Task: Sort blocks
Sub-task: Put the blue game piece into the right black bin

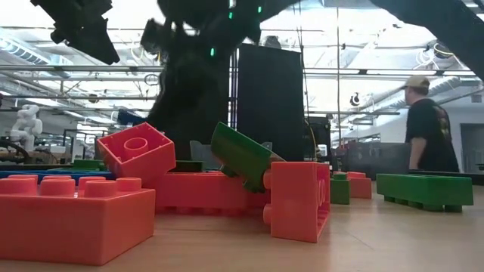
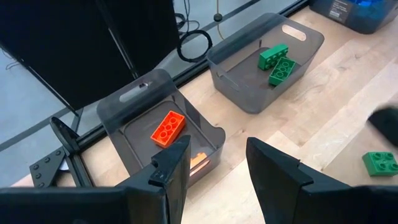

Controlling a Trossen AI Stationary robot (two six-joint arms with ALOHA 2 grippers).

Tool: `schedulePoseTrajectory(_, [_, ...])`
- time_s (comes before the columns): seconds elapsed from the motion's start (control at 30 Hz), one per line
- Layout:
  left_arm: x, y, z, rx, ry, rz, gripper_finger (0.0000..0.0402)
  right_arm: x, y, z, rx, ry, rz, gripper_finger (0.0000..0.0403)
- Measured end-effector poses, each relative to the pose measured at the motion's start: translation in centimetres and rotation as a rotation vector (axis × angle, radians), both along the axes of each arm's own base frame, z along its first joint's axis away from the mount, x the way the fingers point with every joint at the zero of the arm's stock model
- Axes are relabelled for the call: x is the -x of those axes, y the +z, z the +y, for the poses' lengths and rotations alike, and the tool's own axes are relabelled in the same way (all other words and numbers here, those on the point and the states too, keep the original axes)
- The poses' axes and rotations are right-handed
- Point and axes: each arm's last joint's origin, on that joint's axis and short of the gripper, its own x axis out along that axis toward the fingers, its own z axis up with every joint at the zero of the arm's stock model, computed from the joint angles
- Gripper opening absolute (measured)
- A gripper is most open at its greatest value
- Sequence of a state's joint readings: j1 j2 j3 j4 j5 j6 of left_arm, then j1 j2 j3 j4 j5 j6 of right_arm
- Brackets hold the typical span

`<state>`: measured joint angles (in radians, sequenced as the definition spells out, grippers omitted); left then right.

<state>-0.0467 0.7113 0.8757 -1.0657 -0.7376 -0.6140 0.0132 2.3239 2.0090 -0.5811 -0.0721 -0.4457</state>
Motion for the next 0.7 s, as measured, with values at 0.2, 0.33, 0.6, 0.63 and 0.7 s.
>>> schedulePoseTrajectory(0.2, [0.0,0.0,0.0,0.000,0.000,-0.001,0.0160,2.4,7.2,-2.7,-0.015,-0.092,-0.030,0.0115])
schedulePoseTrajectory(0.33, [0.0,0.0,0.0,0.000,0.001,-0.002,0.0160,5.8,10.8,-6.8,0.067,-0.217,0.032,0.0115])
schedulePoseTrajectory(0.6, [0.0,0.0,0.0,0.003,0.004,-0.006,0.0160,14.1,14.5,-17.0,0.114,-0.595,0.223,0.0115])
schedulePoseTrajectory(0.63, [0.0,0.0,0.0,0.004,0.005,-0.007,0.0160,15.2,14.6,-18.4,0.105,-0.665,0.256,0.0115])
schedulePoseTrajectory(0.7, [0.0,0.0,0.0,0.004,0.005,-0.007,0.0160,17.5,14.7,-21.0,0.068,-0.819,0.303,0.0115])
